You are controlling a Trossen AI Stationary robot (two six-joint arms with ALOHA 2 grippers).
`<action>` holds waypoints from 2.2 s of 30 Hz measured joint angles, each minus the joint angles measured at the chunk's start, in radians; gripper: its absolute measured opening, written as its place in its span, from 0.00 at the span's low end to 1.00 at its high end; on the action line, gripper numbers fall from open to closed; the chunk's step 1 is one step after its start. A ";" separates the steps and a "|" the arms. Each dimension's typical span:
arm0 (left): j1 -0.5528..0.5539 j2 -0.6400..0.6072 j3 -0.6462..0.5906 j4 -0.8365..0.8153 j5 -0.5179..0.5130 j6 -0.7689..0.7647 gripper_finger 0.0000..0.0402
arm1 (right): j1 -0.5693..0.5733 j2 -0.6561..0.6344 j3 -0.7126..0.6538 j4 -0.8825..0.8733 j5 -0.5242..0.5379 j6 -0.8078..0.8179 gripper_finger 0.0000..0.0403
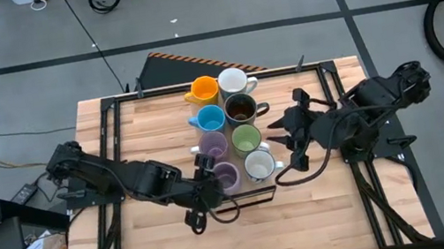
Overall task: Place coffee mugs
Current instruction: Return to Home Position
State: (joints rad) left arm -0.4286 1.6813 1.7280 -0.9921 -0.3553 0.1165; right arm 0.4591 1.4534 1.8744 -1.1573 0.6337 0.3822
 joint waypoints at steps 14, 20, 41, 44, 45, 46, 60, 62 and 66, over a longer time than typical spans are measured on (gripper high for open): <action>0.045 -0.204 -0.023 0.077 -0.018 -0.085 0.39 | -0.005 -0.117 0.000 0.028 -0.032 0.018 0.33; 0.096 -0.432 -0.201 0.278 0.004 -0.120 0.34 | -0.005 -0.166 0.000 0.038 -0.033 -0.002 0.33; 0.283 -0.992 -0.741 0.664 0.001 -0.283 0.29 | -0.006 -0.603 -0.566 0.493 -0.032 0.005 0.33; 0.317 -1.052 -0.804 0.680 0.001 -0.318 0.29 | -0.006 -0.677 -0.677 0.579 -0.023 0.008 0.33; 0.327 -1.072 -0.826 0.686 0.001 -0.331 0.29 | -0.006 -0.701 -0.715 0.613 -0.019 0.008 0.33; 0.337 -1.093 -0.844 0.692 0.001 -0.345 0.29 | -0.006 -0.726 -0.751 0.644 -0.013 0.008 0.33; 0.422 -1.305 -1.014 0.713 0.019 -0.476 0.29 | -0.092 -1.020 -1.224 1.110 -0.065 0.047 0.32; 0.431 -1.319 -1.020 0.709 0.020 -0.480 0.29 | -0.115 -1.039 -1.278 1.136 -0.087 0.077 0.31; 0.446 -1.351 -1.045 0.712 0.020 -0.501 0.29 | -0.167 -1.067 -1.379 1.217 -0.143 0.125 0.29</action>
State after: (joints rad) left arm 0.0173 0.3306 0.6833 -0.2805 -0.3350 -0.3845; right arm 0.2923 0.3864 0.4957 0.0600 0.4903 0.5076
